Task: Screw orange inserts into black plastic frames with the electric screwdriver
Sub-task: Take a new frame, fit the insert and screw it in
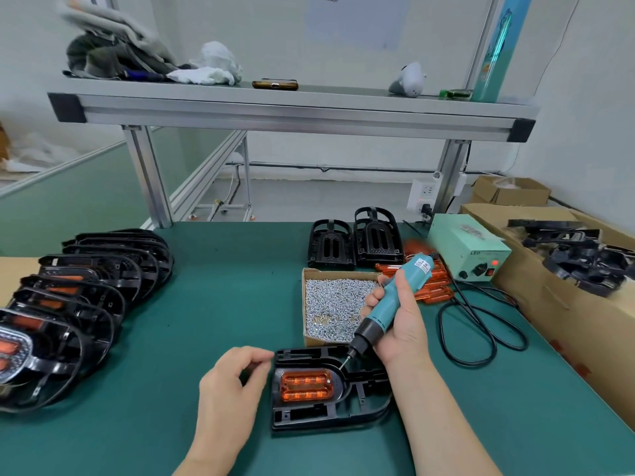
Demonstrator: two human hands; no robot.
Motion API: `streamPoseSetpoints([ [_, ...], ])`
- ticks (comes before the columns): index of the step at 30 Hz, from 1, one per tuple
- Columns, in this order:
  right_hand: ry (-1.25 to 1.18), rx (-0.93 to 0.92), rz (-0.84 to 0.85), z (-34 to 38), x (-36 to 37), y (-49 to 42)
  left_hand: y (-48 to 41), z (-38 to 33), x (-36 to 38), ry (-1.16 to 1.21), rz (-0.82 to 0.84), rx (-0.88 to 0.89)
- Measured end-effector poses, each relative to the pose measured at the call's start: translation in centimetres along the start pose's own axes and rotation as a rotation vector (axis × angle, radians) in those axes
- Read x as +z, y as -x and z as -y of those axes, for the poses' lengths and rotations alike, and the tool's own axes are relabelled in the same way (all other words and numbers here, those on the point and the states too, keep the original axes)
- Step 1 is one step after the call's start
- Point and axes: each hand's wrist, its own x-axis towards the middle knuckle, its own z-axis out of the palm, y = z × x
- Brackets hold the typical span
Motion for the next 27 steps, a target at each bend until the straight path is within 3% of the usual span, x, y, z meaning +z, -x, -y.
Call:
streamPoseSetpoints([
  [8,0.022,0.001,-0.057,0.0,1.2,0.7,-0.3,0.3,0.3,0.013,0.031,-0.014],
  [19,-0.098,-0.05,-0.167,-2.5,4.9,2.0,-0.3,0.1,0.4,-0.112,0.056,0.169],
  [27,-0.055,-0.052,-0.221,-4.6,5.2,2.1,-0.2,0.2,0.5,-0.108,0.07,0.203],
])
